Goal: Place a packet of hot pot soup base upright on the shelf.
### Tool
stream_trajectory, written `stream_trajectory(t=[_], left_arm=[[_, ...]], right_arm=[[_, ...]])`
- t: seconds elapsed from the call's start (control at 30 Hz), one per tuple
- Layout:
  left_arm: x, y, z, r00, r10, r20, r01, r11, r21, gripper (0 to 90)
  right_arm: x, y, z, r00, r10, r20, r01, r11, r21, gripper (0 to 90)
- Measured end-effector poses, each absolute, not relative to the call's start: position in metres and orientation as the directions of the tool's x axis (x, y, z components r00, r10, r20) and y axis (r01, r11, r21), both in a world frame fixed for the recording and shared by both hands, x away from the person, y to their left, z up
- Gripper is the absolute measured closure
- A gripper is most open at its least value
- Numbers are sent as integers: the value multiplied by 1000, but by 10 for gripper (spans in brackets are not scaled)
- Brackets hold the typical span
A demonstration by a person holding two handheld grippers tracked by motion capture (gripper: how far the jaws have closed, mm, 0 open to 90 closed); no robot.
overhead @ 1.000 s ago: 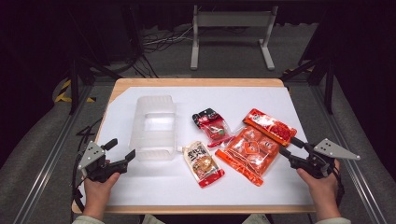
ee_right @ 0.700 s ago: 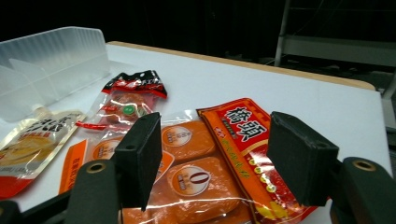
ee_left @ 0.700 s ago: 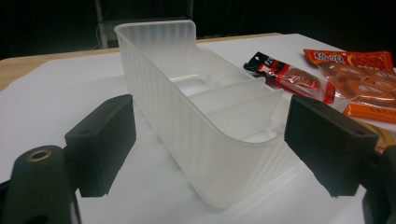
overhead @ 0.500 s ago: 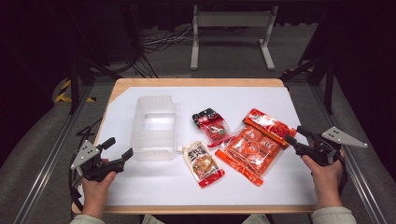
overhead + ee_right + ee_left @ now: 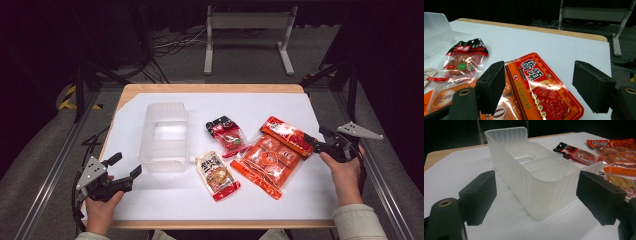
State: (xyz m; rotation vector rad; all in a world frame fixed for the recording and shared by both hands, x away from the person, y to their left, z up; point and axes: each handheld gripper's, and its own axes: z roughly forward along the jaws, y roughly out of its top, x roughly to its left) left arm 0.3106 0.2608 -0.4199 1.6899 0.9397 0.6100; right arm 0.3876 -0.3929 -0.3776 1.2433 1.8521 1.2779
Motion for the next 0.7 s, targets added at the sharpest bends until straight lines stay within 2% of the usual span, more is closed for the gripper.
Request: stream_trajectory(t=[0.2, 0.27, 0.7], left_arm=[[310, 259, -419, 562, 826, -50, 288, -138, 948, 177], [309, 261, -419, 560, 824, -86, 297, -103, 949, 177], [311, 262, -420, 558, 826, -82, 300, -109, 948, 183]], right_arm=[[408, -399, -388, -362, 930, 65, 465, 120, 877, 236], [415, -403, -396, -348, 933, 89, 505, 106, 857, 235], [428, -413, -425, -347, 924, 161, 570, 71, 818, 249]])
